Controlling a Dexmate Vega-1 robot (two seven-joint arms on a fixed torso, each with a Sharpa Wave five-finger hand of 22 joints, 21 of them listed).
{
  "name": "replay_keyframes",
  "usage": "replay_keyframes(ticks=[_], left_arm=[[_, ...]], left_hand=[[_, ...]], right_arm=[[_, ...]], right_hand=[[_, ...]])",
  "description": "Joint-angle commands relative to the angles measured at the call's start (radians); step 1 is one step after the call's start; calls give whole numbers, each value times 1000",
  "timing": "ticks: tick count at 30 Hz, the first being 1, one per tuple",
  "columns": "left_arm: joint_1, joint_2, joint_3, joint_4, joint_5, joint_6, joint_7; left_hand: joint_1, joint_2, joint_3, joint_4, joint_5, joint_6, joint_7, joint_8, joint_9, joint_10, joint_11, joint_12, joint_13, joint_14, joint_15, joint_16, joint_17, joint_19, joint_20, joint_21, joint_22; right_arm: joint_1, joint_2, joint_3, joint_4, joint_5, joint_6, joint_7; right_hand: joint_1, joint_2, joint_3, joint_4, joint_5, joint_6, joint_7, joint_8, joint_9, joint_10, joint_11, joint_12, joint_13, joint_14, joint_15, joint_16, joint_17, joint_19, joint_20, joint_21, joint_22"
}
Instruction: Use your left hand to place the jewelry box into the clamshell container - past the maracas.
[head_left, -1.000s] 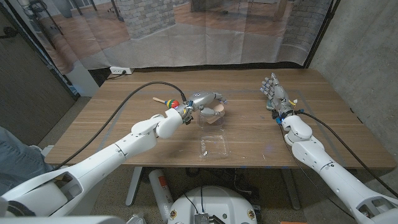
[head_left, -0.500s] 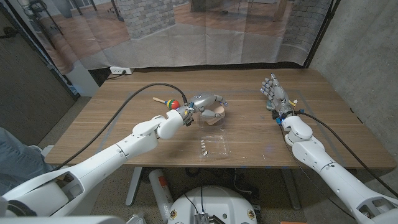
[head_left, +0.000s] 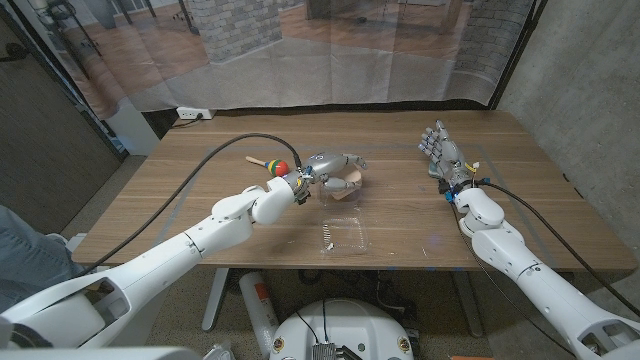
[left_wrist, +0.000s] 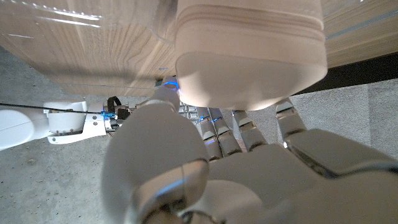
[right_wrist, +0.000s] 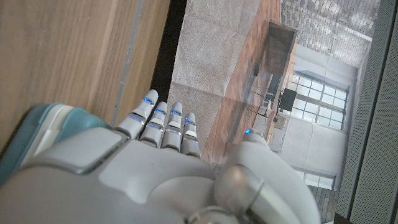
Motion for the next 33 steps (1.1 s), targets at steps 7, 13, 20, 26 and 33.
replay_keyframes(ticks=[7, 13, 20, 26, 33], left_arm=[[12, 20, -11, -30, -15, 6, -33], [19, 24, -20, -32, -25, 0, -26], [28, 27, -36, -34, -43, -3, -15], [29, 29, -42, -36, -46, -7, -6], [34, 30, -56, -47, -52, -14, 11]], left_hand=[[-68, -15, -17, 32, 17, -55, 18, -33, -1, -48, 20, -23, -1, -52, 17, 0, -6, -29, 7, -17, 3], [-79, -16, -19, 36, 21, -76, 23, -46, -3, -64, 28, -28, -1, -64, 19, 1, -8, -42, 6, -24, 4], [-85, -14, -20, 39, 23, -80, 22, -50, -3, -64, 22, -27, -1, -68, 18, 3, -10, -44, 6, -26, 4], [-90, -8, -17, 41, 26, -56, 24, -46, -5, -45, 7, -20, -4, -58, 14, 12, -13, -42, 5, -27, 5], [-88, 0, -9, 38, 30, -26, 11, -40, -7, -17, -13, -13, -10, -37, 2, 22, -18, -35, 4, -26, 5]], right_arm=[[-5, -5, -2, -15, -4, -4, -1], [0, -1, -6, -11, -6, -6, 0], [6, 5, -12, -5, -9, -5, 1], [11, 9, -14, 3, -9, -5, 3], [15, 13, -15, 9, -11, -2, 0]], right_hand=[[5, 5, 5, -5, 4, 9, 3, 6, 2, 9, -2, -3, 4, 4, 2, -2, 3, 8, 2, -5, 5], [6, 6, 5, -6, 4, 10, 3, 6, 2, 11, -5, -2, 4, 4, 1, -2, 3, 9, 2, -6, 5], [7, 6, 5, -7, 4, 11, 2, 6, 2, 11, -4, -2, 4, 4, 1, -2, 3, 10, 2, -8, 5], [7, 7, 5, -7, 4, 12, 3, 6, 2, 11, -5, -2, 4, 5, 0, -2, 3, 10, 3, -9, 6], [8, 7, 5, -9, 3, 17, -5, 8, 2, 18, -7, 0, 4, 9, -9, -1, 2, 15, 3, -11, 6]])
